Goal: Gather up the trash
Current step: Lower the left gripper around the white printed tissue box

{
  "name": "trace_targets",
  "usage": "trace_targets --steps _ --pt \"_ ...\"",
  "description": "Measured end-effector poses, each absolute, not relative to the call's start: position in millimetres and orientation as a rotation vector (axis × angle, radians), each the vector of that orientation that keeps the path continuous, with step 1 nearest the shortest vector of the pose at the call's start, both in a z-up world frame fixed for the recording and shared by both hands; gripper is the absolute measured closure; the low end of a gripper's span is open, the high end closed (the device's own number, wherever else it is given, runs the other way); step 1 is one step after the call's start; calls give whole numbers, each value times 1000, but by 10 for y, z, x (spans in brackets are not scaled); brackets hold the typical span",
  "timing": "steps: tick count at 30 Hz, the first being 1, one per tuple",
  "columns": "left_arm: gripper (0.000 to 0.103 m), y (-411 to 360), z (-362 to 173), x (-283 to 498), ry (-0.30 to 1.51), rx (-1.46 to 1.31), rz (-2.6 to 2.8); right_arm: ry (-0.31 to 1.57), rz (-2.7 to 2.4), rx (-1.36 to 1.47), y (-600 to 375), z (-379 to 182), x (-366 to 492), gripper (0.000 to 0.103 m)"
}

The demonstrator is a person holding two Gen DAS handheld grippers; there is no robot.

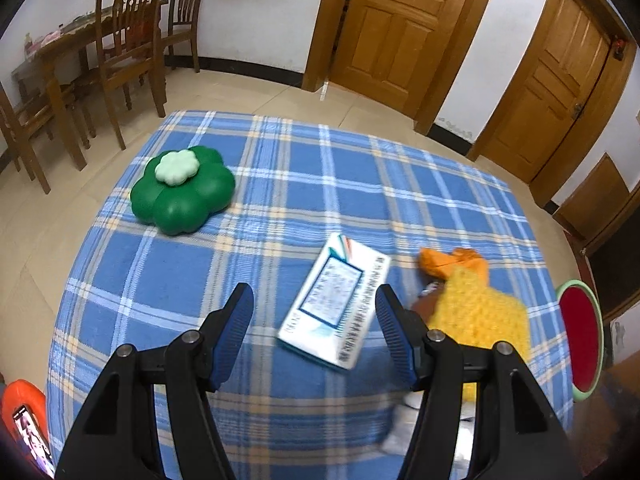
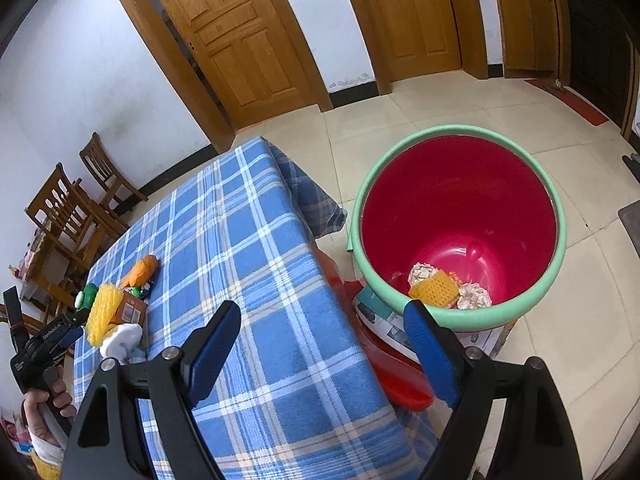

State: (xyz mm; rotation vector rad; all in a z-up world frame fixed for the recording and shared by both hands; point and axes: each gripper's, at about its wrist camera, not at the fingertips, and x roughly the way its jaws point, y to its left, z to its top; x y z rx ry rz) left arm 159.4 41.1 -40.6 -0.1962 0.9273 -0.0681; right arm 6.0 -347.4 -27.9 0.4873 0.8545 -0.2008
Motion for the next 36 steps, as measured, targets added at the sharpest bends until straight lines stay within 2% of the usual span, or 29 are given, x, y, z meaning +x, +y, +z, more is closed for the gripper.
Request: trace_targets --steps 8,10,24,30,36 --pt "40 413 -594 1685 968 -192 -97 882 -192 473 -3376 -322 122 18" --pt "36 394 -608 1694 970 -198 -115 886 -192 473 -3366 -326 131 18" --pt "36 259 -733 1779 994 -165 -115 900 -172 456 -3273 -341 184 18" --pt "45 294 -735 1731 979 -178 -113 895 -125 417 -3116 -284 287 18" --pt "45 432 -646 1576 952 -217 -89 889 -56 368 -2887 -206 426 18"
